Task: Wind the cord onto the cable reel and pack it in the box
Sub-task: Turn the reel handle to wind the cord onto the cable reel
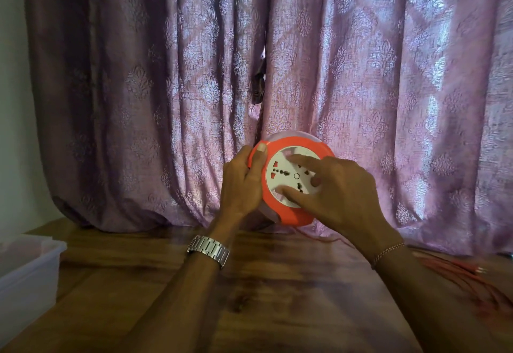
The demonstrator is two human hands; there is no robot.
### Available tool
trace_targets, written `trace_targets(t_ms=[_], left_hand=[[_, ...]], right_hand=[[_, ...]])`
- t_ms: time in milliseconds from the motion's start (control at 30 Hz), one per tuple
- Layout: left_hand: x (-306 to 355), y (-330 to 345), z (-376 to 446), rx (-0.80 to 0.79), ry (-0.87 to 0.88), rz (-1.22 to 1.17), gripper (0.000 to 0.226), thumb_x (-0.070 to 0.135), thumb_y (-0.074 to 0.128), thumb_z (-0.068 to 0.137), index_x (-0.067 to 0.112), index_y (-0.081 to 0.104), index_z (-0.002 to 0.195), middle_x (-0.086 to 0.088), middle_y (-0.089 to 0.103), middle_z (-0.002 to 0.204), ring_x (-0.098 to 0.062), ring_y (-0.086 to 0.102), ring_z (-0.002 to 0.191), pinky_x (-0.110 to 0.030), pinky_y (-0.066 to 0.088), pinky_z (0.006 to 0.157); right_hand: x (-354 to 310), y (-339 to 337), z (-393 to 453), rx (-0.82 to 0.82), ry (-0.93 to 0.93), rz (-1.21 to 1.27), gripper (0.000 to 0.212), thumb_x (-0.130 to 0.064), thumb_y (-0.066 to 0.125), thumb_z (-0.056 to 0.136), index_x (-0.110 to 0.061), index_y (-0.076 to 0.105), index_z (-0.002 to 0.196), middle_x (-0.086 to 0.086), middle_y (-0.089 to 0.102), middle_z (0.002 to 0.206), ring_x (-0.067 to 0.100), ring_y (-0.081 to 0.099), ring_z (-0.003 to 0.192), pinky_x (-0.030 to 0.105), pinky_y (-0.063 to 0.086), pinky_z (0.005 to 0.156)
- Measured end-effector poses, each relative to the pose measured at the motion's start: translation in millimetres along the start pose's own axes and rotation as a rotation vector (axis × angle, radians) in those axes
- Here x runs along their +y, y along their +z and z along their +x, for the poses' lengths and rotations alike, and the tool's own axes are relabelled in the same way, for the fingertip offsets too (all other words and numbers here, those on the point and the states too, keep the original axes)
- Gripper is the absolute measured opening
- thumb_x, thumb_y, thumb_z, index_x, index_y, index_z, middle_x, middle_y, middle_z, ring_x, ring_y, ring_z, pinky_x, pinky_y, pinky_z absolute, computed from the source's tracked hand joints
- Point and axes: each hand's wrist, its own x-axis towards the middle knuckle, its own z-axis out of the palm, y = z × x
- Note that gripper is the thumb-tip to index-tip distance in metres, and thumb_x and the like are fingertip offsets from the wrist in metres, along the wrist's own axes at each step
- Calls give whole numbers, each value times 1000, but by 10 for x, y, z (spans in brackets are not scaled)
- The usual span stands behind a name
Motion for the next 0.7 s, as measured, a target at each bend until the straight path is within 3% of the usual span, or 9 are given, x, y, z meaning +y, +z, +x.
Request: trace_targets(t_ms=[100,200,333,400,500,600,700], left_hand=[[0,24,-1,7,-3,-10,45,53,46,100,20,51,70,10,55,58,-3,46,56,-30,39,57],[-8,36,-4,20,-29,-28,45,53,46,99,18,54,71,7,55,60,-4,46,56,-32,40,59],[-29,7,36,30,-108,-49,47,53,48,97,20,49,64,7,54,56,-7,46,55,-33,37,58],[-35,-14,53,4,-140,-83,46,54,48,95,19,52,66,7,56,59,-8,49,58,-32,38,60],[-52,-36,62,-31,-151,-84,48,57,46,93,16,56,71,3,60,66,-15,53,65,-33,41,64],[-73,-35,52,-51,-148,-80,52,56,47,96,10,59,75,1,61,67,-14,53,66,-33,41,64],[-72,-13,41,-68,-131,-41,55,56,46,98,6,64,82,-1,66,71,-8,55,65,-28,44,64]], right_hand=[[7,22,3,8,-21,-31,65,-85,47,69,-46,58,120,-10,62,64,16,62,65,27,46,57],[22,16,9,9,-79,8,57,-73,55,76,-39,62,121,-2,65,78,23,57,79,34,48,65],[67,-59,37,-16,-247,101,28,-25,69,85,-25,68,113,4,62,105,26,50,94,42,48,72],[103,-111,55,-136,-313,137,37,-2,68,75,-26,70,104,5,59,124,29,48,103,41,50,73],[76,-193,65,-363,-303,154,61,6,61,68,-39,67,108,-4,41,148,23,37,117,44,48,84],[34,-198,66,-429,-317,88,75,10,61,68,-48,63,117,-7,32,153,24,34,122,44,47,91],[10,-192,51,-415,-334,59,67,6,65,72,-47,65,114,-4,37,151,29,36,127,45,49,92]])
